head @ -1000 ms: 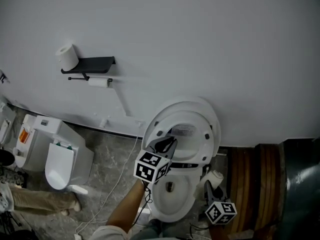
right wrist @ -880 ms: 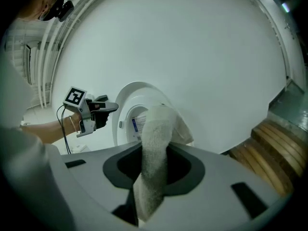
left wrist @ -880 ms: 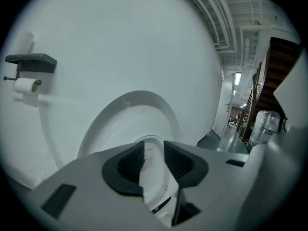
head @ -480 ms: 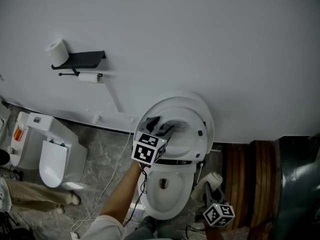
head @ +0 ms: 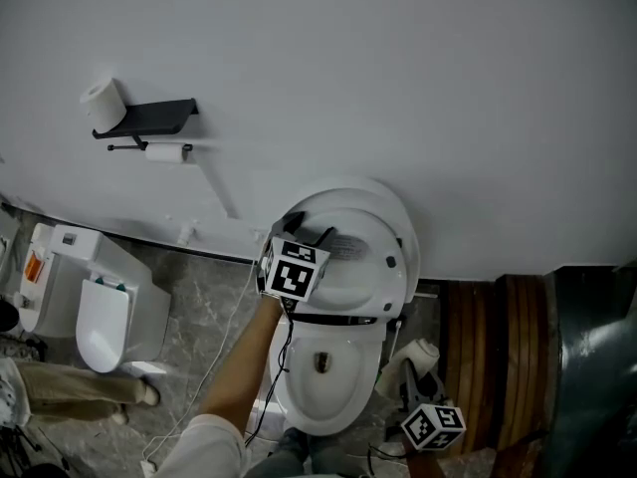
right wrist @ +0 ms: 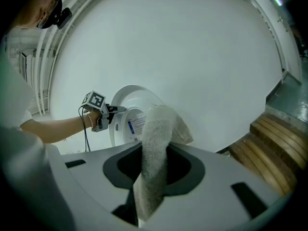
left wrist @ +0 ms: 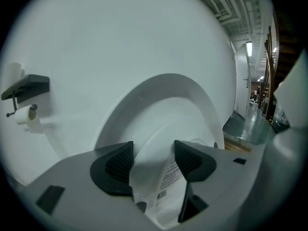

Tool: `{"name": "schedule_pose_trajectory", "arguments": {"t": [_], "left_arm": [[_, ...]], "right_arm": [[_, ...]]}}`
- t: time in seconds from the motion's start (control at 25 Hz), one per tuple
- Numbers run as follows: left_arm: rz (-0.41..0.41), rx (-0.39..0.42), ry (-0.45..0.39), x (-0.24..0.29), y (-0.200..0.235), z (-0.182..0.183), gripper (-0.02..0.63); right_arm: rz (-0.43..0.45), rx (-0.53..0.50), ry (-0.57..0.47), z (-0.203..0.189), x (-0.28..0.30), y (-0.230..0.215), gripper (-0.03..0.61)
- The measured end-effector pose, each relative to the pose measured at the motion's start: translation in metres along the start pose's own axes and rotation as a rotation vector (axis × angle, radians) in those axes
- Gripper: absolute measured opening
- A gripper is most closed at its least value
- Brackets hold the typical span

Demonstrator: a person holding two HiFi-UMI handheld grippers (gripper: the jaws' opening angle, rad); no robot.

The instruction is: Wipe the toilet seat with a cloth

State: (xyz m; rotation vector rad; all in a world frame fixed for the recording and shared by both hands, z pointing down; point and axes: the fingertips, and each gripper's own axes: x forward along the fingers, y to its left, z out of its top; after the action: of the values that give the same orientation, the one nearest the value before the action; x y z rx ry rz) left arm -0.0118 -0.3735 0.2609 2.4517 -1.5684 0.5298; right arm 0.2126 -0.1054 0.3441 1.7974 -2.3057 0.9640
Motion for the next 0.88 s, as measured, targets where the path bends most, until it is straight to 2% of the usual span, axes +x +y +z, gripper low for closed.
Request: {"name": "schedule_pose_trajectory", "arguments": {"t": [0.12,0.4,0.6,0.88], "left_arm": [[-0.020,-0.049,0.013,0.000,0.001,-0.001,0.267],[0.011,-0.048,-0.016,-0.006,0.001,-0.001,0.267],[-0.006,-0.044,0.010,-0.018,-0.004,-0.004,0.265],[-0.065,-0.027,0.101,-0.040,-0.018,-0.010,0.250]], "right_arm": [[0.002,0.004,0.000,0.001,0.000,-0.002,0.100],[0.010,0.026,0.003,-0.001,-0.002,-0.007,0.101],[0.030,0.036,-0.002,-0.001,0.000,0.001,0.100],[0.031,0.046,-0.021,0.001,-0.012,0.003,0.100]]}}
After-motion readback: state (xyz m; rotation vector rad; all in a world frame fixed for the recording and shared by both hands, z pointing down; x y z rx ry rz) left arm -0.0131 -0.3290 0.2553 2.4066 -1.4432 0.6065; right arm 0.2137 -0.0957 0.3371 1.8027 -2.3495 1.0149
